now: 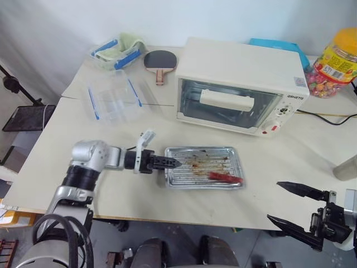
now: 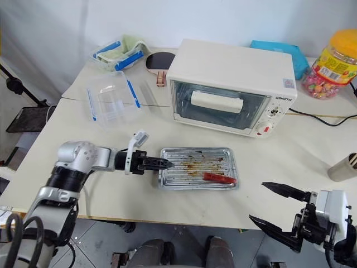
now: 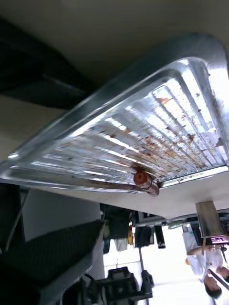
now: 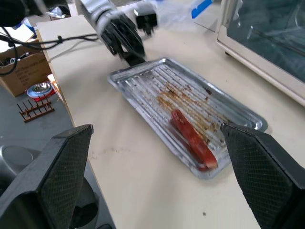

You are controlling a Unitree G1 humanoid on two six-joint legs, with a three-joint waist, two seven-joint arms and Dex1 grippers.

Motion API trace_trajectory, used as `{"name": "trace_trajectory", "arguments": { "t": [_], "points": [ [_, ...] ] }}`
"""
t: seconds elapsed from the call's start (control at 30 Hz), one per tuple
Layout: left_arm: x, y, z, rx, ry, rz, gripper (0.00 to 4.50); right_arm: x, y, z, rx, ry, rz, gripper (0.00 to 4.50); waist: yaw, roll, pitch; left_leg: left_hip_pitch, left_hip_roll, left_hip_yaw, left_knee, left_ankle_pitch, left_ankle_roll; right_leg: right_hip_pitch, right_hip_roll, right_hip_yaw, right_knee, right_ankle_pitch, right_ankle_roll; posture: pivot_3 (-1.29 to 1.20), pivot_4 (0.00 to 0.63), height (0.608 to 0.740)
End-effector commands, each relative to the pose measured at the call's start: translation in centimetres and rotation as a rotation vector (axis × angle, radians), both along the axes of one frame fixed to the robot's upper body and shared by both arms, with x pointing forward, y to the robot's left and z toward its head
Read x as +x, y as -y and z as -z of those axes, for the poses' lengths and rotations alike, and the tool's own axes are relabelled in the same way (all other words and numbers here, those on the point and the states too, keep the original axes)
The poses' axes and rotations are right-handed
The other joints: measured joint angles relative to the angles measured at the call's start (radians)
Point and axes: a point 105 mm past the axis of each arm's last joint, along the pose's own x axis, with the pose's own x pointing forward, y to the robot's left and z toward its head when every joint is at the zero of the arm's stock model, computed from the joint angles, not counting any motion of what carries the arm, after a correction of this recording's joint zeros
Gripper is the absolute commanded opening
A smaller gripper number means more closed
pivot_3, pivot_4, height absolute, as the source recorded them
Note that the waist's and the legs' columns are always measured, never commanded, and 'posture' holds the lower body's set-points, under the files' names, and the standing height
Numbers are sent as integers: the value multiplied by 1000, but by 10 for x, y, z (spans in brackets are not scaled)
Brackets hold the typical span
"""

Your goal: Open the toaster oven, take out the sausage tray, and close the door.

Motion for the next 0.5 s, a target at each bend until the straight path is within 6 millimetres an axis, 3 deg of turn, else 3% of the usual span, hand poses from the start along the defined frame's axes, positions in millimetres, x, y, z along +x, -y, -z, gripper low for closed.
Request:
{"name": "trace_trajectory", "arguments": {
  "t": [0.03, 0.3, 0.5],
  "points": [
    [-25, -29, -26, -50, 352, 122, 4473, 2, 8, -5, -17, 27, -6, 4500, -7, 0, 0, 0, 0, -1, 0, 0, -1, 0, -1, 1, 0, 0, -1, 0, 150, 740],
    [-35, -76, -23, 209, 1001, 138, 4473, 12, 17, -13, -30, 30, -59, 4500, 12, 3, 2, -2, 1, -3, 0, -5, -7, -2, -8, 3, -4, -2, -3, 0, 150, 740],
    [-36, -89, -33, 232, 1051, 143, 4473, 19, 16, -18, -46, 42, -119, 4500, 9, 3, 2, -2, 2, -2, 0, -5, -1, -2, -7, 2, -1, -2, -3, 0, 150, 740]
  ]
}}
